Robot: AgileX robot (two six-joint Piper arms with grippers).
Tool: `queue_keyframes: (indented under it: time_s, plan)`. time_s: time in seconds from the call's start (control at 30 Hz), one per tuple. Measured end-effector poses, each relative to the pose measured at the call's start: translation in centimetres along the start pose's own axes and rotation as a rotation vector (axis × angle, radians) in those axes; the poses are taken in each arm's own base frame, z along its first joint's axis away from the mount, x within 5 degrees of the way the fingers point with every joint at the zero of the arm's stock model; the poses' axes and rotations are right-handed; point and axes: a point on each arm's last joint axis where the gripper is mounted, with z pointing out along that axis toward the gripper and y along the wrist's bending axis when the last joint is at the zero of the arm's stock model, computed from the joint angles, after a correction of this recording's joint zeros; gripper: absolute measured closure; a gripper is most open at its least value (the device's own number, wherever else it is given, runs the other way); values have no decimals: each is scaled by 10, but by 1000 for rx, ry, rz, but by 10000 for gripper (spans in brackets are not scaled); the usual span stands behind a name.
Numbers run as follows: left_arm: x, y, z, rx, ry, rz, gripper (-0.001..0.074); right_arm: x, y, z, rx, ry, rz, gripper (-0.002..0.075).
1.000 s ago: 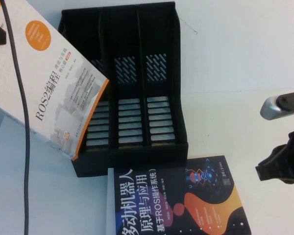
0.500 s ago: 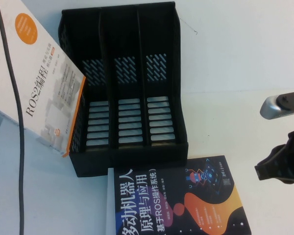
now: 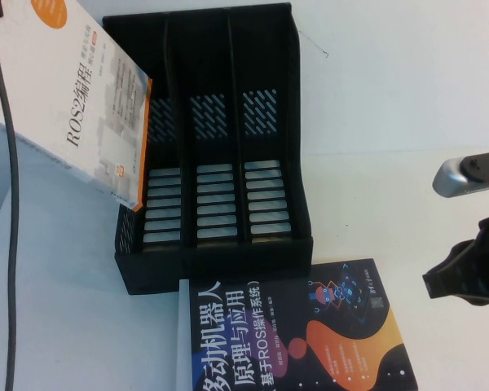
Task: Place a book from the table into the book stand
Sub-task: Place the book on the book shelf
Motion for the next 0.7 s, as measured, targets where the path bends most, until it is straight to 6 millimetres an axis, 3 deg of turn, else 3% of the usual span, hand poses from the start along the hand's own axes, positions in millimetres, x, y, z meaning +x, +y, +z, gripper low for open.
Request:
queue_keyframes:
  time_s: [0.5,0.7]
  plan:
    - [1,16,47,24,74,-35,629,-2,0,0,2,-21,1,727]
    - [8,3,64,-8,120,58,630,-3,0,0,0,-30,5,727]
